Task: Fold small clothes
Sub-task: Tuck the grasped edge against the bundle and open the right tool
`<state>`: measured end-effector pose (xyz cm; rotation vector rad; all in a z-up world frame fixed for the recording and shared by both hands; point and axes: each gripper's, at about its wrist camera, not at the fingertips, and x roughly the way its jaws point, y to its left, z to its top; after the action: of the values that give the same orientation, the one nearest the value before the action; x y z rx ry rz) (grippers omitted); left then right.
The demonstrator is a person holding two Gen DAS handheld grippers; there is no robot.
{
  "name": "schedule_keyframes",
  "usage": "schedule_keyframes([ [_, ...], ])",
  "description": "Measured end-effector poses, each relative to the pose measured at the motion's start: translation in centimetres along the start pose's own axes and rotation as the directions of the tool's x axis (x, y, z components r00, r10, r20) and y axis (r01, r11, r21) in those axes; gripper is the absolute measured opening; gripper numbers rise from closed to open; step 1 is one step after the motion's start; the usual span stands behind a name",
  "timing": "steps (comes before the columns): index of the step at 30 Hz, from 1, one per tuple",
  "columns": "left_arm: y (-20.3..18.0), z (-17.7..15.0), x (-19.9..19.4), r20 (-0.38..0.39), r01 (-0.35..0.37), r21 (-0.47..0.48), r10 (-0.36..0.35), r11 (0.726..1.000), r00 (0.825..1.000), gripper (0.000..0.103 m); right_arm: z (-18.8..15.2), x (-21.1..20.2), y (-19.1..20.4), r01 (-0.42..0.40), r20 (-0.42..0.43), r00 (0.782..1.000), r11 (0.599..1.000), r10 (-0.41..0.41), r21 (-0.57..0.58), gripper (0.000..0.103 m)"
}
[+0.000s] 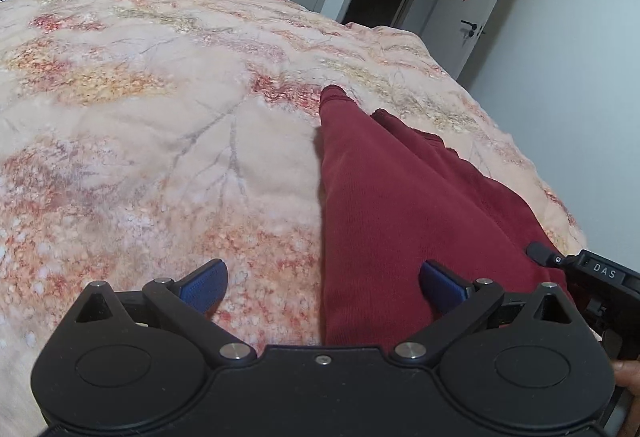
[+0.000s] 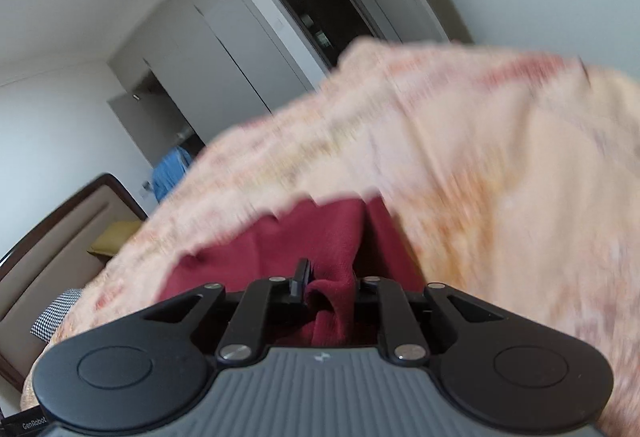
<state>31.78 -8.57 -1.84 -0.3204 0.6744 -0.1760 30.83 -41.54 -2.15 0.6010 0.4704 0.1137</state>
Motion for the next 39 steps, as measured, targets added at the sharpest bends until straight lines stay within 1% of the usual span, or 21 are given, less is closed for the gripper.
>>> schedule_keyframes([
  [1, 0.0, 0.0, 0.0, -0.002, -0.002, 0.0, 0.002, 1.0, 1.0, 0.102, -0.2, -0.1, -0.1, 0.002, 0.006, 1.0, 1.0, -0.002, -0.009, 0.018],
  [3, 0.1, 0.0, -0.1, -0.002, -0.005, -0.001, 0.005, 1.0, 1.0, 0.102, -0.4, -0.6, 0.2, 0.006, 0.023, 1.0, 1.0, -0.006, -0.028, 0.027],
  [5, 0.0, -0.1, -0.1, 0.0, -0.006, -0.001, 0.006, 1.0, 1.0, 0.102, -0.5, -1.3, 0.7, 0.016, 0.033, 0.999, 0.998, -0.014, -0.055, 0.039],
  [6, 0.0, -0.1, -0.1, 0.001, -0.005, -0.003, 0.005, 1.0, 1.0, 0.102, -0.6, -1.8, 0.8, 0.025, 0.041, 0.999, 0.997, -0.022, -0.076, 0.042],
  [8, 0.1, -0.1, -0.2, 0.001, -0.003, -0.006, 0.003, 1.0, 1.0, 0.102, -1.0, -3.1, 0.9, 0.049, 0.056, 0.998, 0.992, -0.042, -0.119, 0.054],
  [11, 0.2, -0.1, -0.3, 0.001, 0.001, -0.007, -0.001, 1.0, 1.0, 0.102, -1.8, -5.3, 0.5, 0.067, 0.064, 0.996, 0.985, -0.058, -0.159, 0.059],
  [14, 0.2, -0.1, -0.3, 0.0, 0.001, -0.01, -0.001, 1.0, 1.0, 0.102, -2.4, -7.2, 0.6, 0.102, 0.07, 0.994, 0.961, -0.087, -0.257, 0.059],
  [17, 0.1, -0.1, -0.3, 0.0, -0.004, -0.009, 0.004, 1.0, 1.0, 0.102, -2.6, -8.0, 1.2, 0.102, 0.063, 0.994, 0.929, -0.086, -0.356, 0.056],
  [20, 0.1, -0.1, -0.4, -0.003, -0.007, -0.01, 0.007, 1.0, 1.0, 0.102, -2.4, -8.0, 2.0, 0.084, 0.053, 0.996, 0.913, -0.068, -0.4, 0.054],
  [21, 0.0, -0.1, -0.4, -0.005, -0.007, -0.009, 0.007, 1.0, 1.0, 0.102, -2.3, -7.6, 2.2, 0.076, 0.036, 0.997, 0.906, -0.067, -0.416, 0.053],
  [22, 0.0, -0.1, -0.5, -0.005, -0.007, -0.006, 0.007, 1.0, 1.0, 0.102, -2.2, -7.1, 2.3, 0.069, 0.018, 0.998, 0.899, -0.068, -0.432, 0.048],
  [23, 0.0, -0.2, -0.6, -0.005, -0.008, -0.005, 0.008, 1.0, 1.0, 0.102, -2.3, -6.7, 2.4, 0.062, 0.006, 0.998, 0.892, -0.067, -0.448, 0.036],
  [25, 0.0, -0.1, -0.7, -0.009, -0.007, -0.004, 0.007, 1.0, 1.0, 0.102, -2.6, -6.4, 2.7, 0.056, -0.009, 0.998, 0.876, -0.069, -0.479, 0.017],
  [26, 0.0, -0.1, -0.7, -0.01, -0.007, -0.003, 0.007, 1.0, 1.0, 0.102, -2.8, -6.6, 3.1, 0.072, 0.006, 0.997, 0.864, -0.079, -0.498, 0.015],
  [27, -0.1, -0.1, -0.8, -0.011, -0.007, -0.001, 0.007, 1.0, 1.0, 0.102, -3.0, -7.0, 3.5, 0.092, 0.03, 0.996, 0.85, -0.09, -0.519, 0.01],
  [29, -0.3, -0.1, -0.8, -0.013, -0.002, 0.01, 0.002, 1.0, 1.0, 0.102, -3.3, -7.7, 4.1, 0.134, 0.08, 0.991, 0.822, -0.108, -0.553, 0.007],
  [31, -0.7, -0.3, -0.8, -0.013, 0.003, 0.023, -0.003, 1.0, 1.0, 0.102, -3.6, -8.0, 4.4, 0.169, 0.104, 0.986, 0.805, -0.134, -0.569, 0.006],
  [32, -0.8, -0.4, -0.8, -0.016, 0.005, 0.025, -0.005, 1.0, 1.0, 0.102, -3.7, -7.8, 4.3, 0.177, 0.1, 0.984, 0.803, -0.146, -0.569, 0.006],
  [35, -0.9, -0.8, -0.7, -0.023, 0.015, 0.03, -0.015, 0.999, 1.0, 0.102, -4.3, -6.9, 3.1, 0.19, 0.071, 0.981, 0.819, -0.181, -0.542, 0.006],
  [39, -0.8, -1.0, -0.7, -0.023, 0.016, 0.025, -0.015, 1.0, 1.0, 0.102, -5.1, -7.0, 2.7, 0.214, 0.082, 0.976, 0.812, -0.202, -0.543, 0.006],
])
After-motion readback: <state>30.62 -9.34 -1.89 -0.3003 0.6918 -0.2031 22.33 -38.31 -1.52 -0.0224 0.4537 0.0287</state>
